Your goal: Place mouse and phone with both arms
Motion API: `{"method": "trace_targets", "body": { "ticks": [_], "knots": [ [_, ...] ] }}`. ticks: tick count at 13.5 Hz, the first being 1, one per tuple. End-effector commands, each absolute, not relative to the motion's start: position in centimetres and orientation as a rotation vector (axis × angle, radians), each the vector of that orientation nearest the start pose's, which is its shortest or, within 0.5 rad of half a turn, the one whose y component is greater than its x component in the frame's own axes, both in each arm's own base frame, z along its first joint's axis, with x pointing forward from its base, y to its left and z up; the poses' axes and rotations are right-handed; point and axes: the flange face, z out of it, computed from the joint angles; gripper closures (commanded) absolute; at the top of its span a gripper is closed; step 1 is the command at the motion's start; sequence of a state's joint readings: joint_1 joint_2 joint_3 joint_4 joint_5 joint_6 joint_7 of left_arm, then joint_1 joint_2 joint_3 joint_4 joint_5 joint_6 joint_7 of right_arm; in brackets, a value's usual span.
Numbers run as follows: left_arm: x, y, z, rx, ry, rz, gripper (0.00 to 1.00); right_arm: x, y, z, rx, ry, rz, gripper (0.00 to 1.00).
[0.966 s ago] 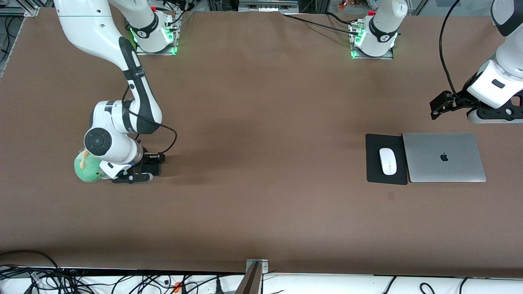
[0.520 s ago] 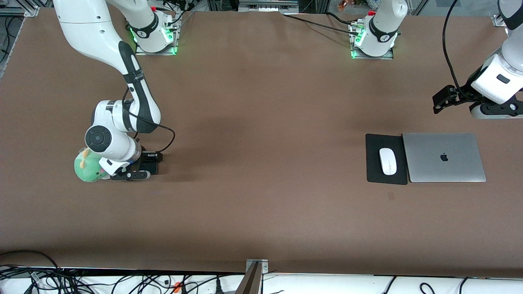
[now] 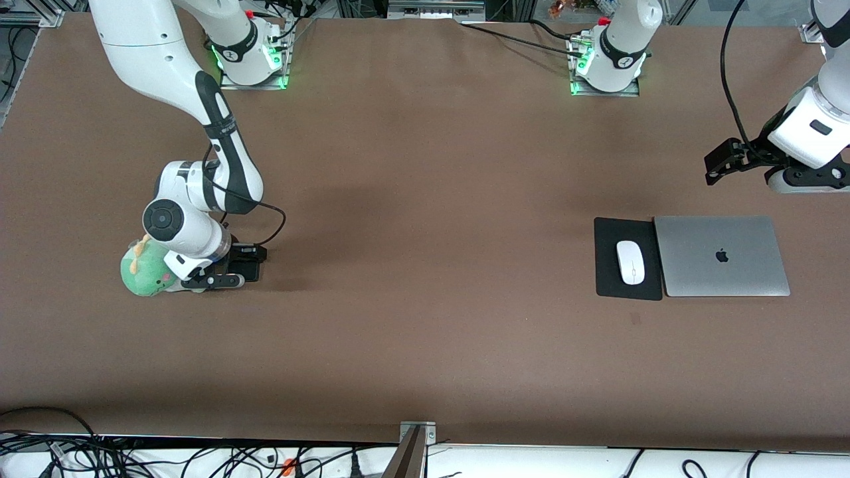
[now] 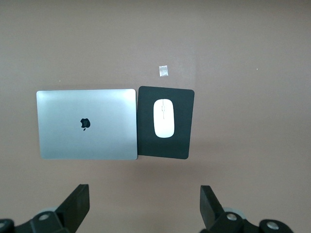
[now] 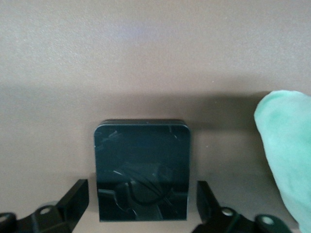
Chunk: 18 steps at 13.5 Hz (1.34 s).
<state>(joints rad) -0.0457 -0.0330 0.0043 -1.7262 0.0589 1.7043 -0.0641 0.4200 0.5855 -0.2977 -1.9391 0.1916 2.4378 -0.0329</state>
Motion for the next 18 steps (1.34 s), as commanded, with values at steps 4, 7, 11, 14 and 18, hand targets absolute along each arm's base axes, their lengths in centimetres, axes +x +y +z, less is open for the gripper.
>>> {"method": "trace_targets", "body": {
  "ticks": [4,7,11,14,18],
  "knots": [
    [55.5,-1.6,58.6,-3.09,0.004,-0.008,0.0,61.8,9.2,25.6,-3.115,-0.079,-0.051,0.0],
    [55.5,-1.8,58.6,-3.098,0.003,-0.008,0.0,61.5,9.6,31.7,-3.071,-0.073,-0.082,0.0],
    [55.5,-1.9,58.7,-3.098,0.005,-0.01,0.0,58.8,9.1,41.6,-3.004,-0.025,-0.03,0.0],
    [55.5,-1.9,58.7,-3.098,0.002,-0.01,0.0,56.9,6.7,48.5,-3.012,-0.049,0.006,0.0],
    [55.5,-1.9,58.7,-3.098,0.0,-0.008,0.0,56.0,5.3,55.9,-3.03,-0.08,0.129,0.0]
  ]
}}
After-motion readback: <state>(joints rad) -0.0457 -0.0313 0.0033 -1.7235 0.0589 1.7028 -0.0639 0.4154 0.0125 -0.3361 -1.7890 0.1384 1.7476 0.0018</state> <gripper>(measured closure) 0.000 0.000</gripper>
